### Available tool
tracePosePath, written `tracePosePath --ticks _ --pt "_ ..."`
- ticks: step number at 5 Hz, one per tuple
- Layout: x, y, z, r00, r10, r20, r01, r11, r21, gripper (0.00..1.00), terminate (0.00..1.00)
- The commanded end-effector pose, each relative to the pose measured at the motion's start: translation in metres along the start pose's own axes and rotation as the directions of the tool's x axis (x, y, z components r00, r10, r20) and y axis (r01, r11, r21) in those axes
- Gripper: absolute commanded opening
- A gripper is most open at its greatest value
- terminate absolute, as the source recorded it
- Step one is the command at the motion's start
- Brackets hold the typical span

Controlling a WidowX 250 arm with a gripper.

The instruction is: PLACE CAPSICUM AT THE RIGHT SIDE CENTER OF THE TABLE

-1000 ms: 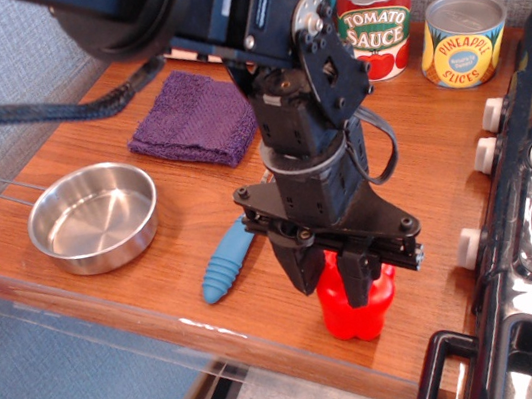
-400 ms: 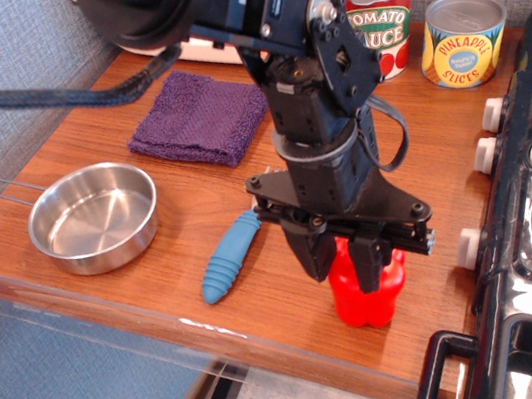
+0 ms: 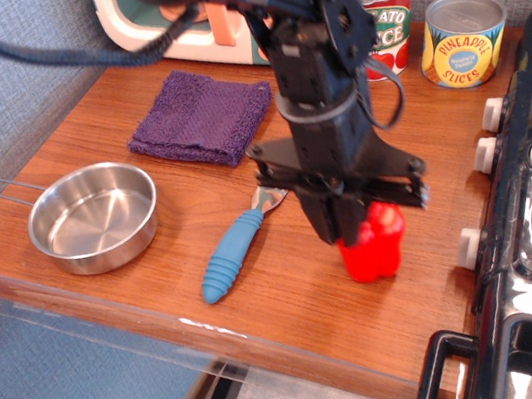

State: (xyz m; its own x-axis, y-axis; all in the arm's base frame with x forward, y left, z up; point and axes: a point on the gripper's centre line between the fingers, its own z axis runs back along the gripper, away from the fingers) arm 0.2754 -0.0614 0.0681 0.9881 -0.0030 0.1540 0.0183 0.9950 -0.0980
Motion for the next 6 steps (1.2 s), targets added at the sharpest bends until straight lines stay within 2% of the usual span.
tracePosePath --ticks 1,3,4,5,6 --pt "0.044 0.02 0.005 0.995 0.083 0.049 -0.084 0.996 0.024 0.0 0.0" --pt "0.067 0.03 -0.007 0.992 0.121 0.039 -0.123 0.991 0.044 0.0 0.0" --pt "0.072 0.03 0.005 0.988 0.132 0.084 -0.137 0.989 0.051 0.0 0.0" --pt "0.075 0.028 0.038 0.977 0.12 0.177 -0.129 0.991 0.041 0.0 0.0" --pt "0.076 0.027 0.052 0.976 0.069 0.205 -0.075 0.997 0.019 0.0 0.0"
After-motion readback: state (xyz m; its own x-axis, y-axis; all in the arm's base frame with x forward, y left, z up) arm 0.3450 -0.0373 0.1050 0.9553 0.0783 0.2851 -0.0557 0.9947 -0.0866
